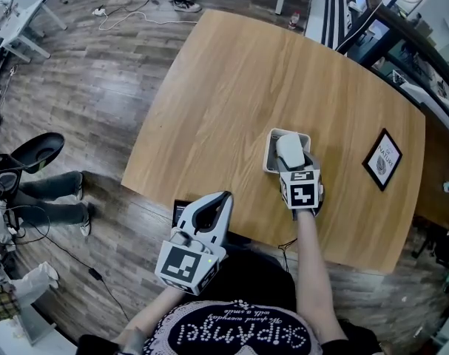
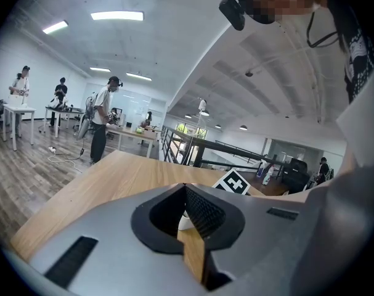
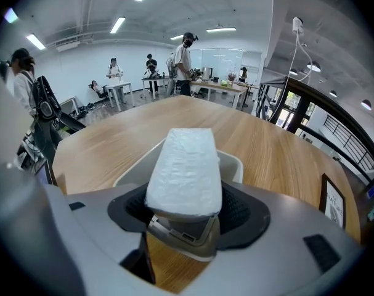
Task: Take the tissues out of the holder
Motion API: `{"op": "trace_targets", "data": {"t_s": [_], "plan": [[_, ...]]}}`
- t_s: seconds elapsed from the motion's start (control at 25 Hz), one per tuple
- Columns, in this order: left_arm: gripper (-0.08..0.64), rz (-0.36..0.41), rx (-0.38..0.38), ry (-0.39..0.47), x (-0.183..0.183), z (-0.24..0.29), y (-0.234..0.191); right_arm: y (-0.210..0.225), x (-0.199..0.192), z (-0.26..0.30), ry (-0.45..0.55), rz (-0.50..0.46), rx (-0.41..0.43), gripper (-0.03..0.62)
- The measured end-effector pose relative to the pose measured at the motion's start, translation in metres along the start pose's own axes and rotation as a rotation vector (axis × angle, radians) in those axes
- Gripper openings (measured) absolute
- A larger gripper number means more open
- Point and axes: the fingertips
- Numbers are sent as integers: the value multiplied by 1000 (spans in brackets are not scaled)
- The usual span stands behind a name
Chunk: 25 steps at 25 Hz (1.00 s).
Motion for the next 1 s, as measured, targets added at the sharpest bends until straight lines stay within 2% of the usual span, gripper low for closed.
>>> {"op": "trace_targets", "data": {"t_s": [1.0], "plan": [[5,0,1,-5,2,0,-2,2,-3,5,10,-18,-28,281]]}}
Point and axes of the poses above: the fingertips, and each gripper's own axes: z forward along the fingers, y to its right, x out of its top, and after that the axes turned 13 degrees about -x, right-handed
